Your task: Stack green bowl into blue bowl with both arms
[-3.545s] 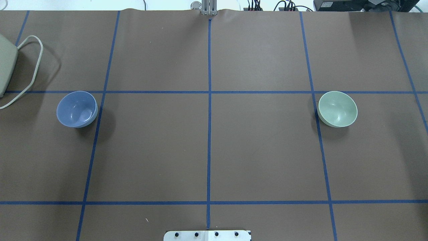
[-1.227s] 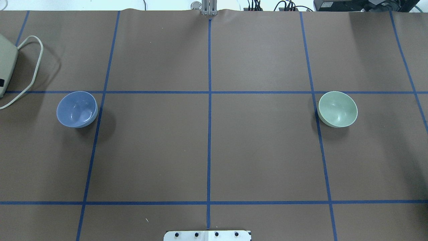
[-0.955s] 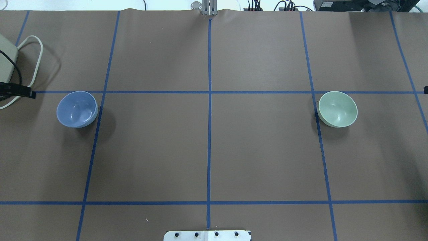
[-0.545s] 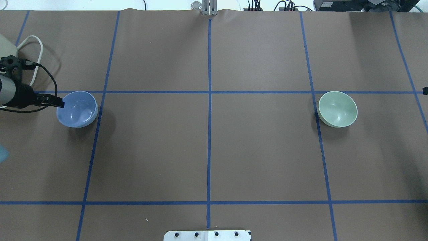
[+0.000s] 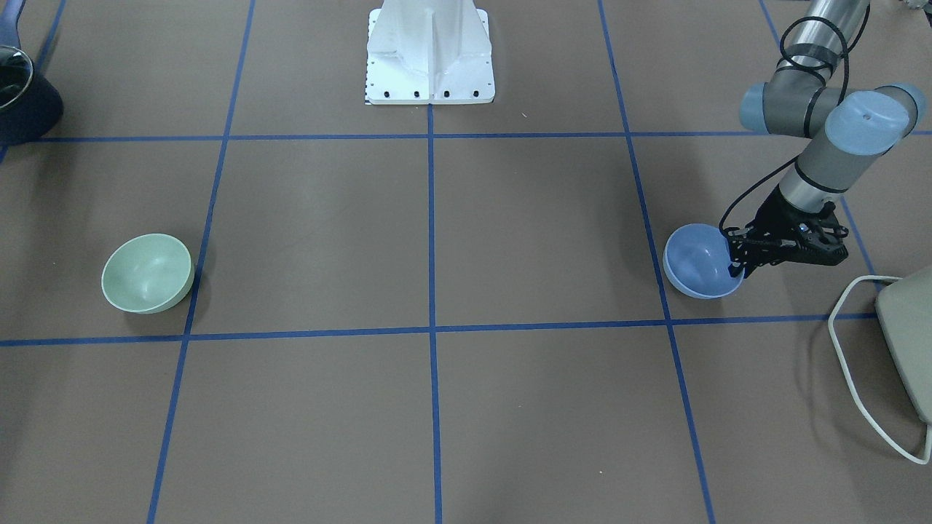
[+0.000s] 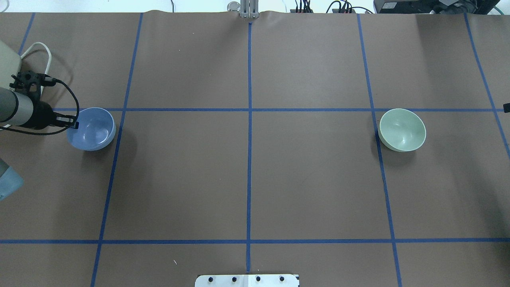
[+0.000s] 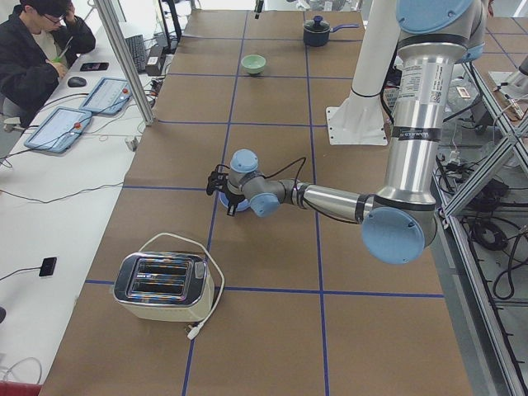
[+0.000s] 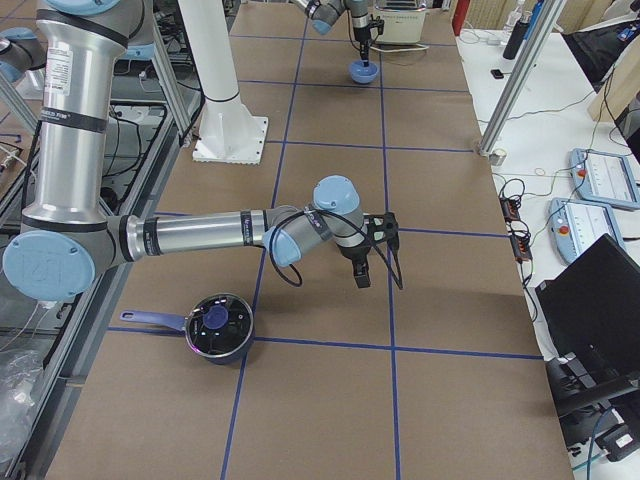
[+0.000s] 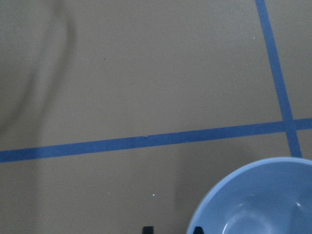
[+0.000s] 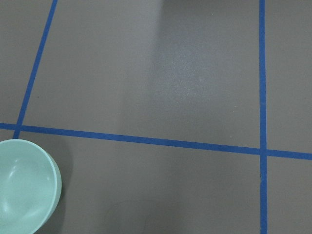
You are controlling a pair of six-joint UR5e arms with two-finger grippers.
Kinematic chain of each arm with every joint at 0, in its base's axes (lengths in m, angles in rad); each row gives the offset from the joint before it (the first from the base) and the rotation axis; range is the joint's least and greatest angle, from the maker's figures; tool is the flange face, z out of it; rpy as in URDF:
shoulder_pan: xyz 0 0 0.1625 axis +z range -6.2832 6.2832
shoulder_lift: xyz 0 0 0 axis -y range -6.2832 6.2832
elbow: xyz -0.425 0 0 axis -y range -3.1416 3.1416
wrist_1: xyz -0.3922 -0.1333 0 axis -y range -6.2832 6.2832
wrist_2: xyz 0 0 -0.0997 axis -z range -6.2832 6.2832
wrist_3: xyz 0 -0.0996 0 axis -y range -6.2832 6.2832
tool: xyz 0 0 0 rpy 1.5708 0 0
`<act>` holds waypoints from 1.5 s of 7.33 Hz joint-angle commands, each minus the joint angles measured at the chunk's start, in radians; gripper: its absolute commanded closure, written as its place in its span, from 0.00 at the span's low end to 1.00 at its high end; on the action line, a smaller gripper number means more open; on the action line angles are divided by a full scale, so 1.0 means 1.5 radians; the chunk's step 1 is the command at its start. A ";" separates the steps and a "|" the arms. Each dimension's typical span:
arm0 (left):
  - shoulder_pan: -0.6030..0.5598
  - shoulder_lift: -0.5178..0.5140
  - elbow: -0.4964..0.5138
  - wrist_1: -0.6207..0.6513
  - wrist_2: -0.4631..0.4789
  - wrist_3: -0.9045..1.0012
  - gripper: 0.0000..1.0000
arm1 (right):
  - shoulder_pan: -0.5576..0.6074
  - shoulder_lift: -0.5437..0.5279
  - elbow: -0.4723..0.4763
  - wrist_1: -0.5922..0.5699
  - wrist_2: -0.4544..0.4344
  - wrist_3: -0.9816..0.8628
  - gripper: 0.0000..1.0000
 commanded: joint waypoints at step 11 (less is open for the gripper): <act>0.255 -0.423 0.014 0.345 0.145 -0.267 1.00 | -0.001 0.003 -0.001 0.000 0.004 0.004 0.00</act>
